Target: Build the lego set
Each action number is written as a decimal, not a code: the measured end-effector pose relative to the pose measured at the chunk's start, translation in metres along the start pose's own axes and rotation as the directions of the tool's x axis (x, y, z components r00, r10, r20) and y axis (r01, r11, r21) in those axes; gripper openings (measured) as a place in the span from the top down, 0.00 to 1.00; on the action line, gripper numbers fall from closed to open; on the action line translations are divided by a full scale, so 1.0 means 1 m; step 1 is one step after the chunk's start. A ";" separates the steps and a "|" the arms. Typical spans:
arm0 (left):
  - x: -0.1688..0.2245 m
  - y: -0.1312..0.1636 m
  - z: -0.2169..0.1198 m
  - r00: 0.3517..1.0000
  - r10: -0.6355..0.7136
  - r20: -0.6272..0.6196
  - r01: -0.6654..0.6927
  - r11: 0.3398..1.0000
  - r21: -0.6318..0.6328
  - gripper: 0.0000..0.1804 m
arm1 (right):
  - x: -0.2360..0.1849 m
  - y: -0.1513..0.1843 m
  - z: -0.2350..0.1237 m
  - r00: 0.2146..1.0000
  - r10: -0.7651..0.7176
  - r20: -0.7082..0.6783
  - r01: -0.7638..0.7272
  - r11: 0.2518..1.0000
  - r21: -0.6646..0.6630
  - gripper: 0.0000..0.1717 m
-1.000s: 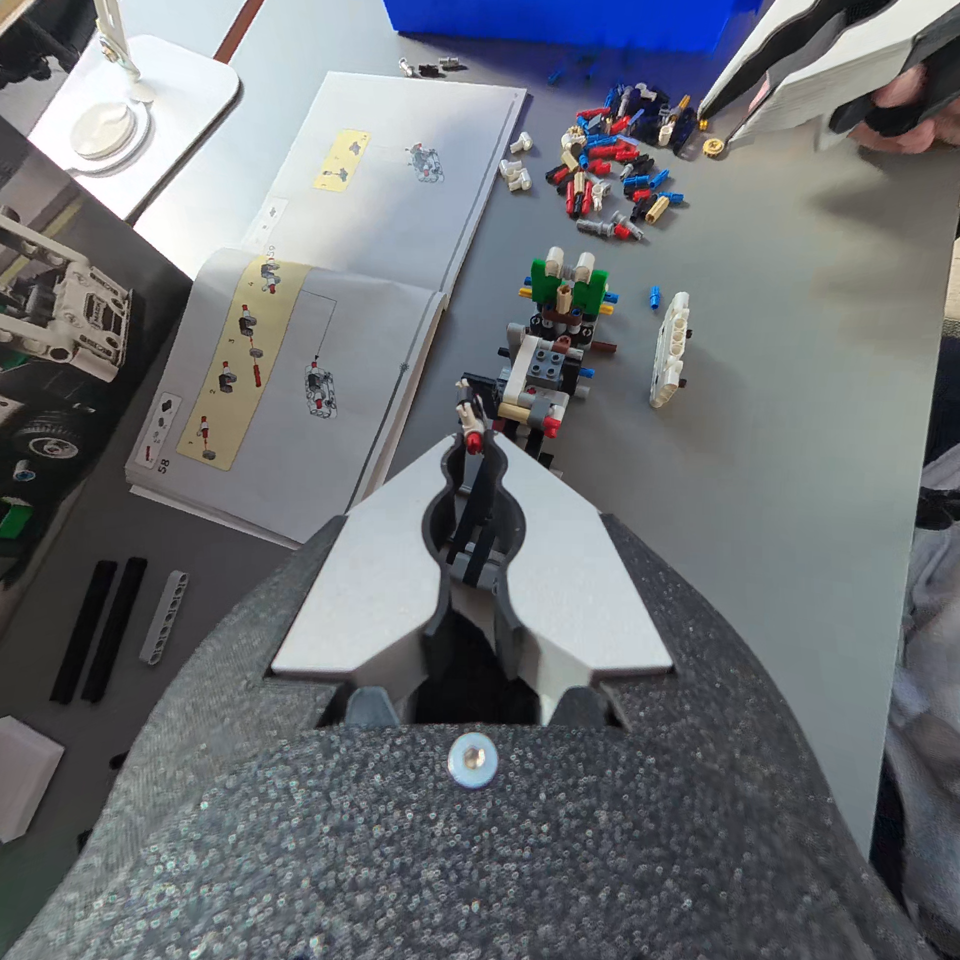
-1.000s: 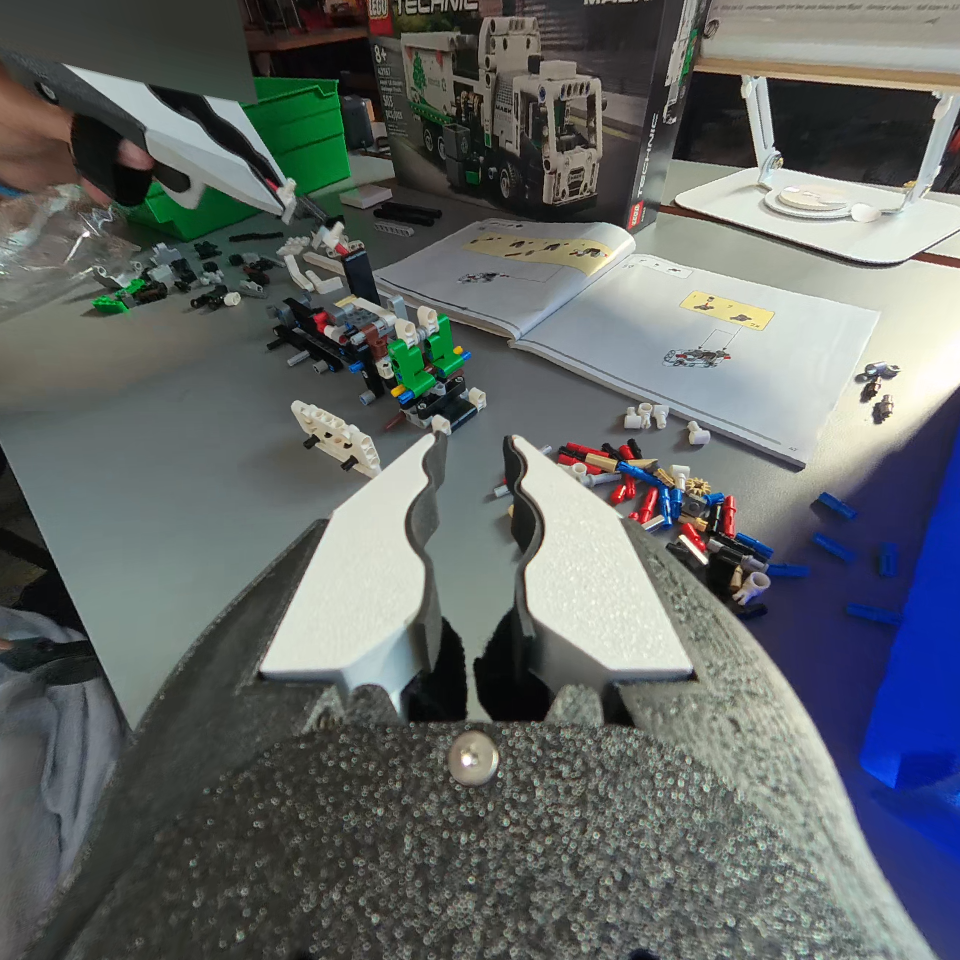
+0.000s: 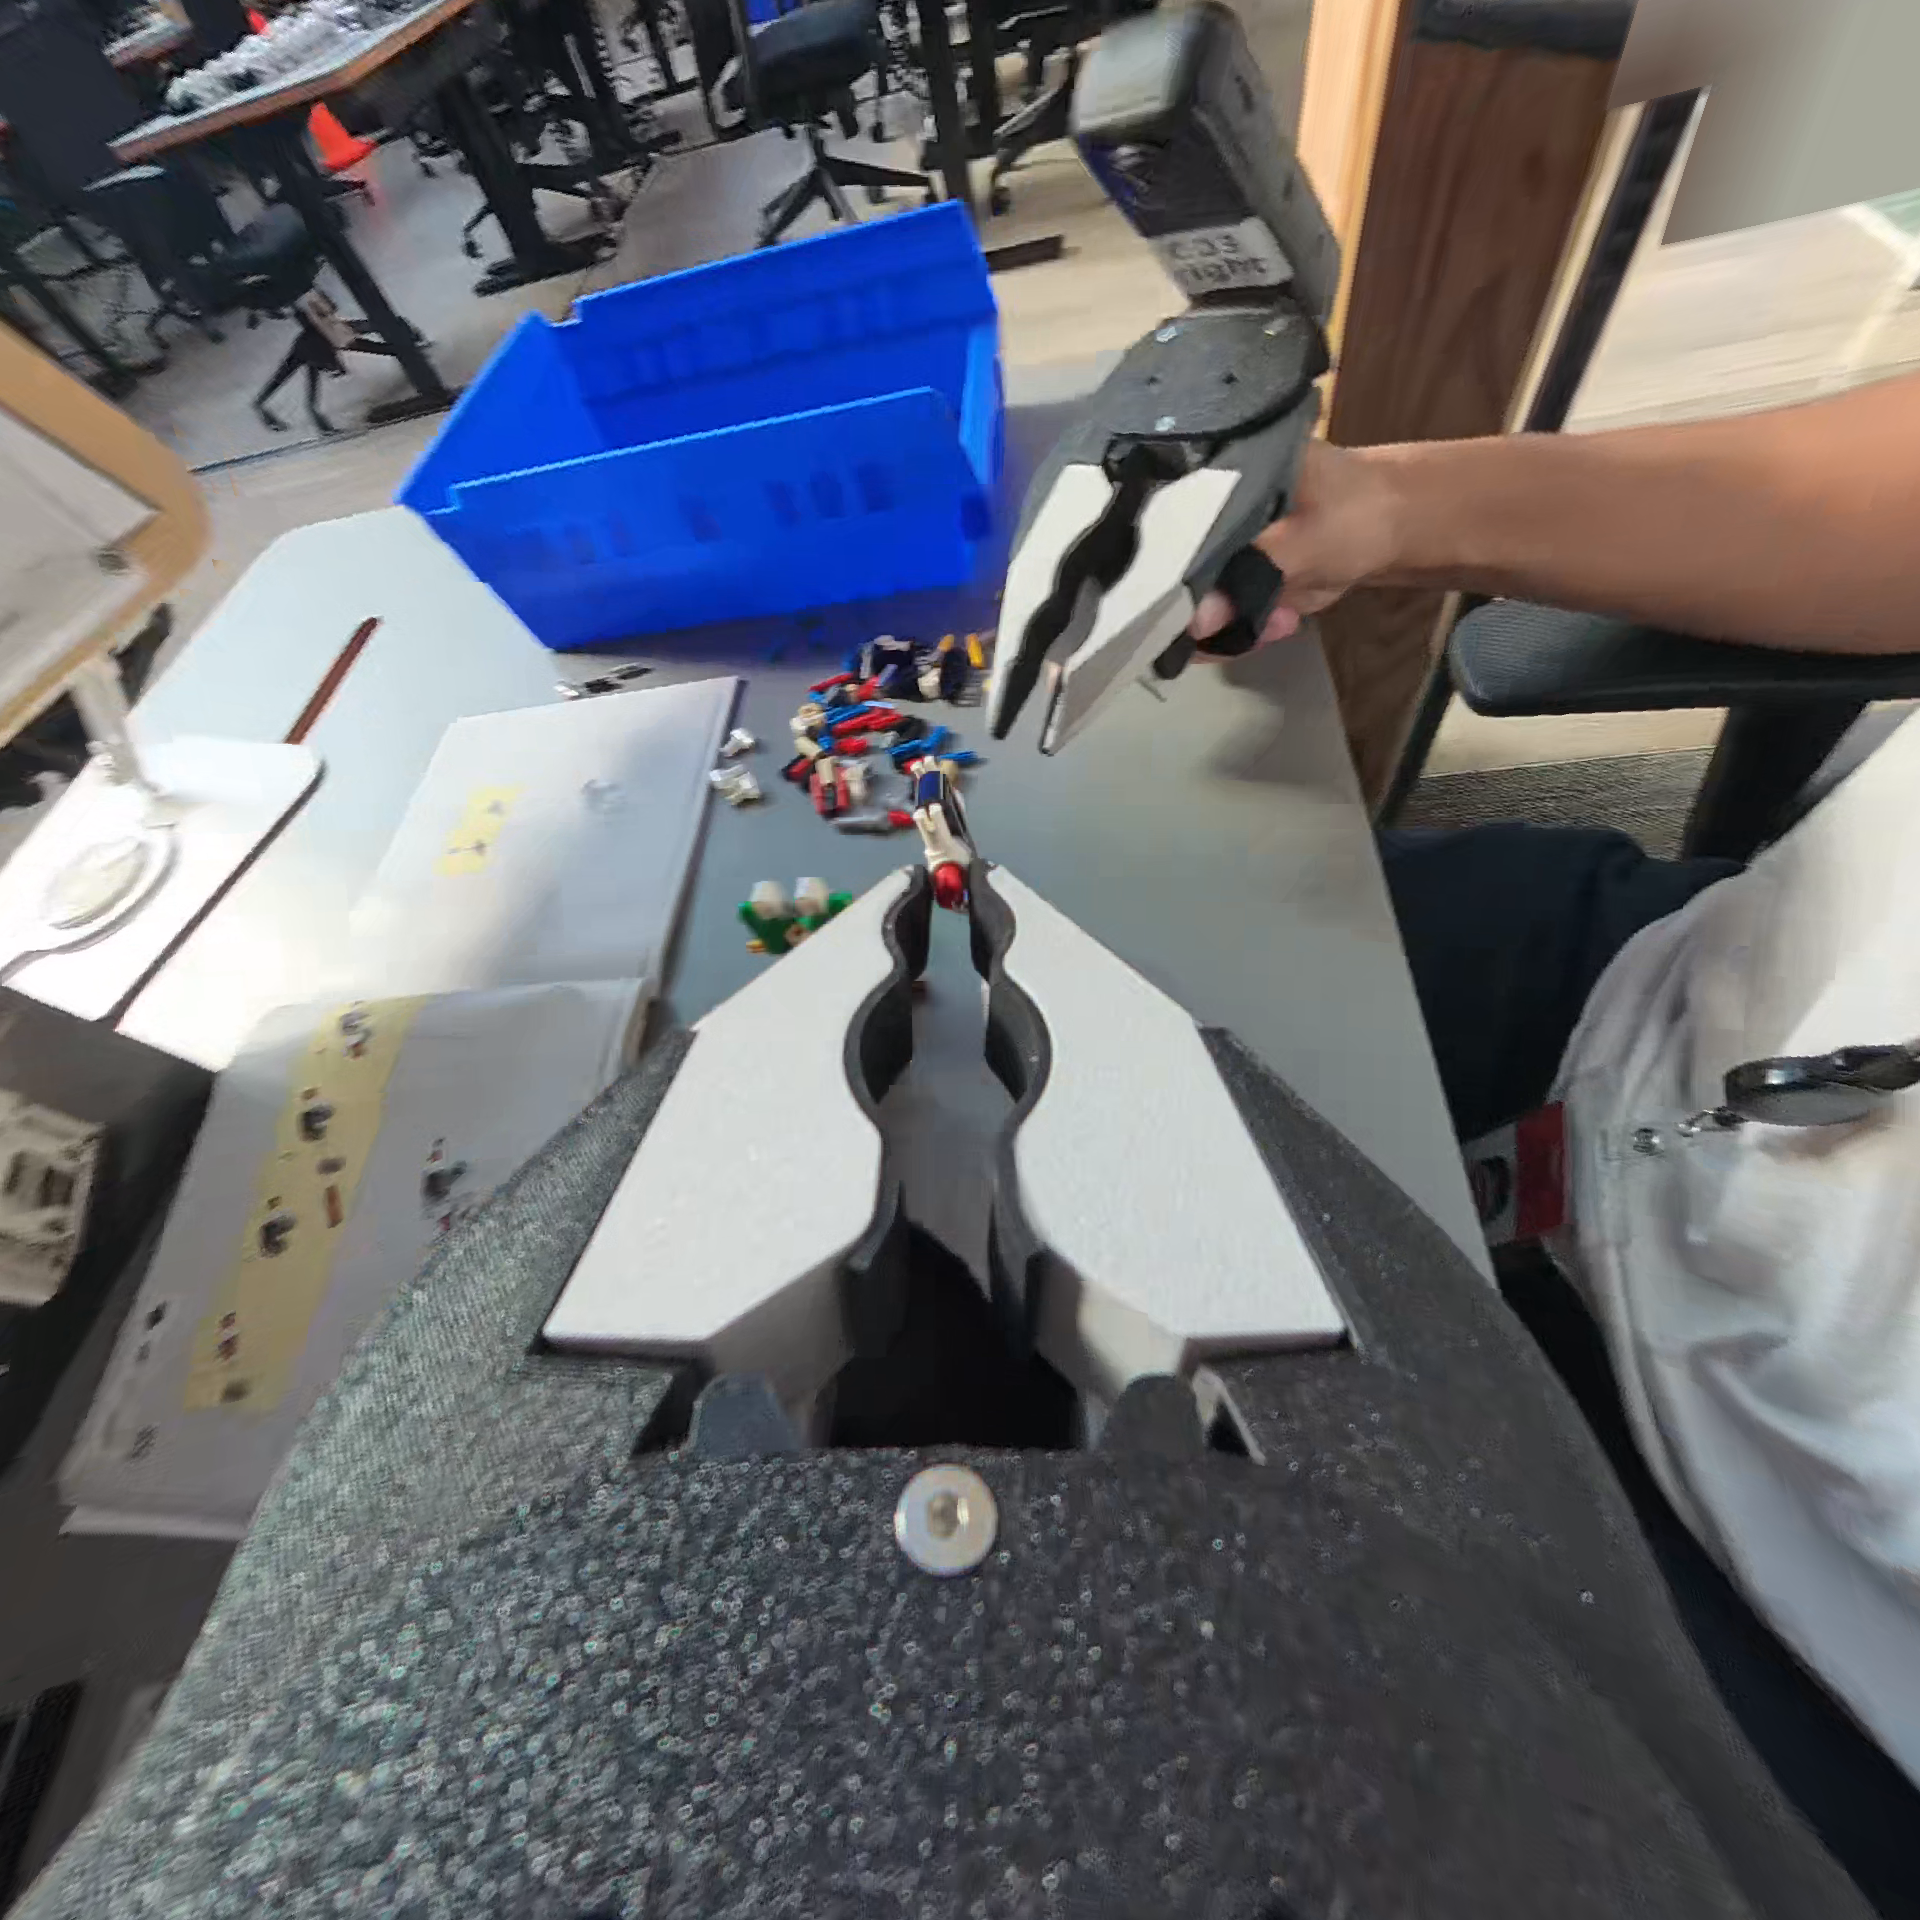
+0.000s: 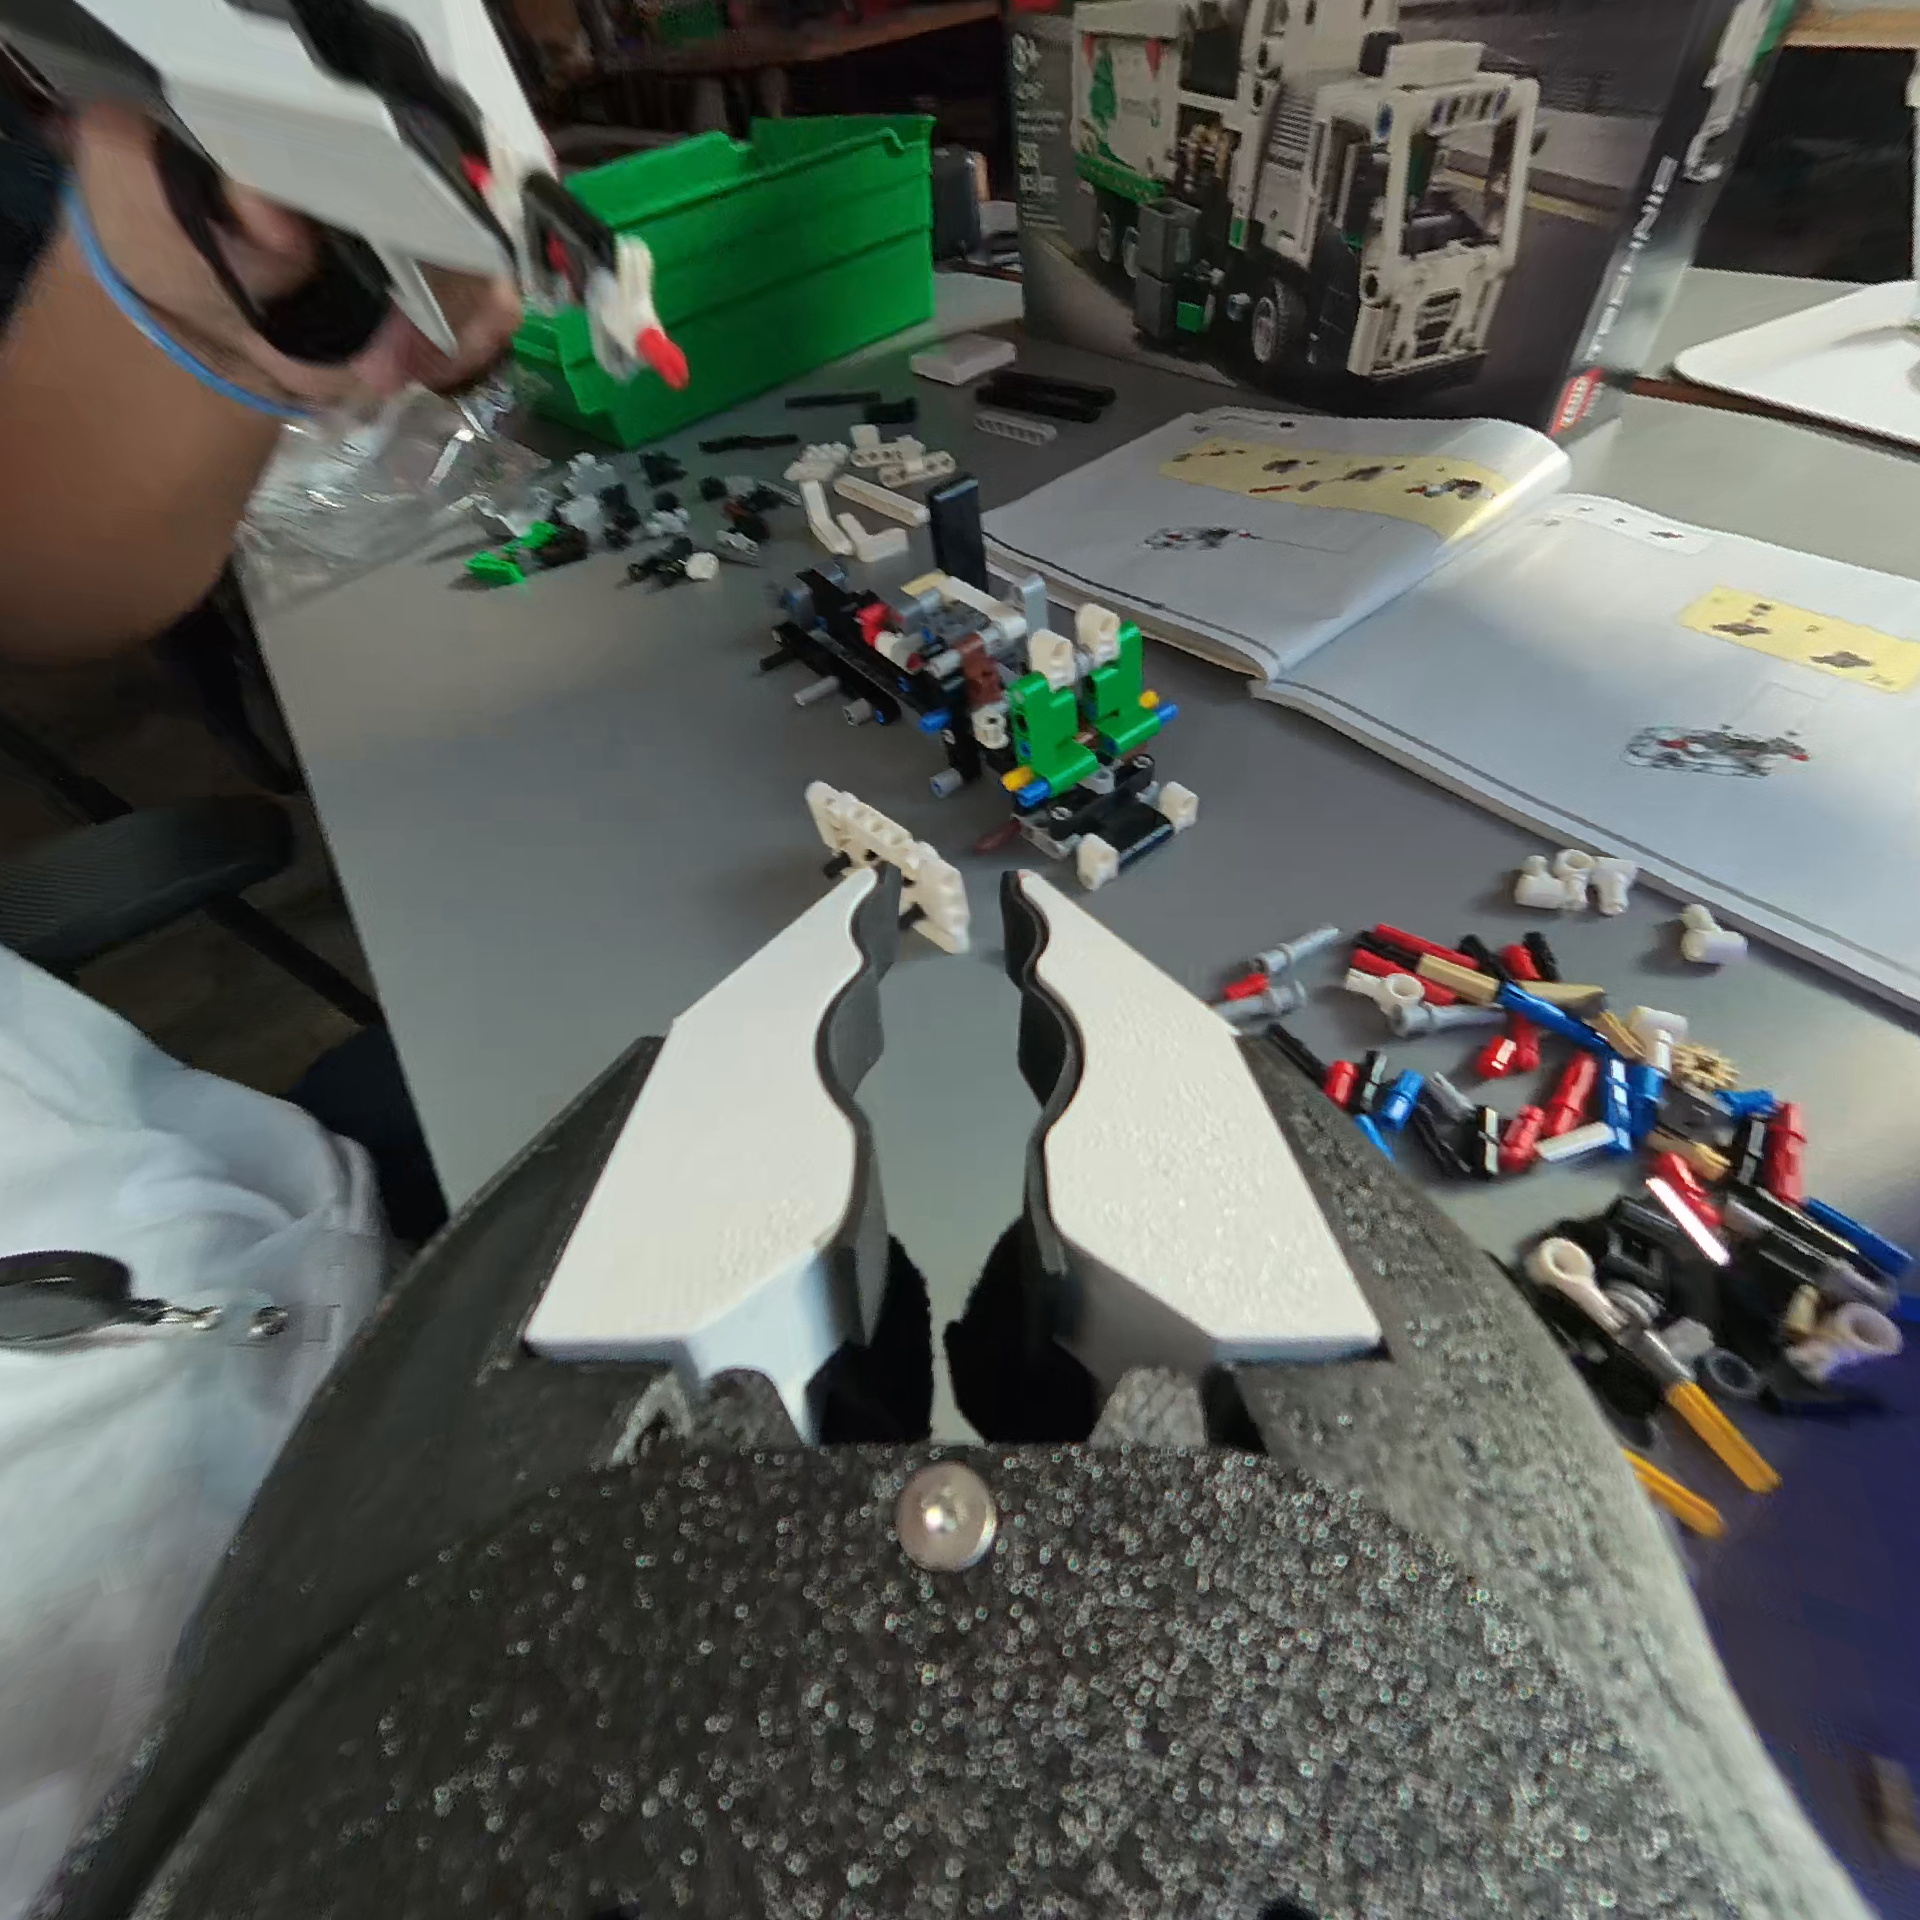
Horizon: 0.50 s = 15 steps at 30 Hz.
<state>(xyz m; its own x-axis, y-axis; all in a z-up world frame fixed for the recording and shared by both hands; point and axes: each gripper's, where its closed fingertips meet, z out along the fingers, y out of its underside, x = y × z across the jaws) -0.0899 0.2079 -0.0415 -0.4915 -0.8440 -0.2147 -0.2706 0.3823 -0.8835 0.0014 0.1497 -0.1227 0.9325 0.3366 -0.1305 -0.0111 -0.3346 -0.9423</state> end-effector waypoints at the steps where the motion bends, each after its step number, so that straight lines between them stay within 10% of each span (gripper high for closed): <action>1: 0.017 0.004 0.012 0.999 0.006 -0.053 -0.006 1.000 0.010 0.98 | -0.015 -0.007 0.001 0.998 0.002 0.068 -0.003 1.000 0.024 0.89; 5: 0.054 0.032 0.050 0.981 -0.025 -0.192 0.027 1.000 0.008 0.97 | -0.060 -0.017 0.010 0.969 -0.003 0.249 0.004 1.000 -0.004 0.84; 15: 0.062 0.056 0.072 0.971 0.216 -0.102 -0.217 0.976 -0.003 0.98 | -0.067 0.007 0.028 0.974 -0.130 0.186 0.156 0.979 -0.132 0.90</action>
<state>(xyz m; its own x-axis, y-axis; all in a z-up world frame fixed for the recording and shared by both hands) -0.0759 0.1501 -0.1338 -0.6203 -0.6986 -0.3567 -0.1596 0.5576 -0.8146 -0.0710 0.1498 -0.1289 0.8423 0.5355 -0.0620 0.1826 -0.3915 -0.9019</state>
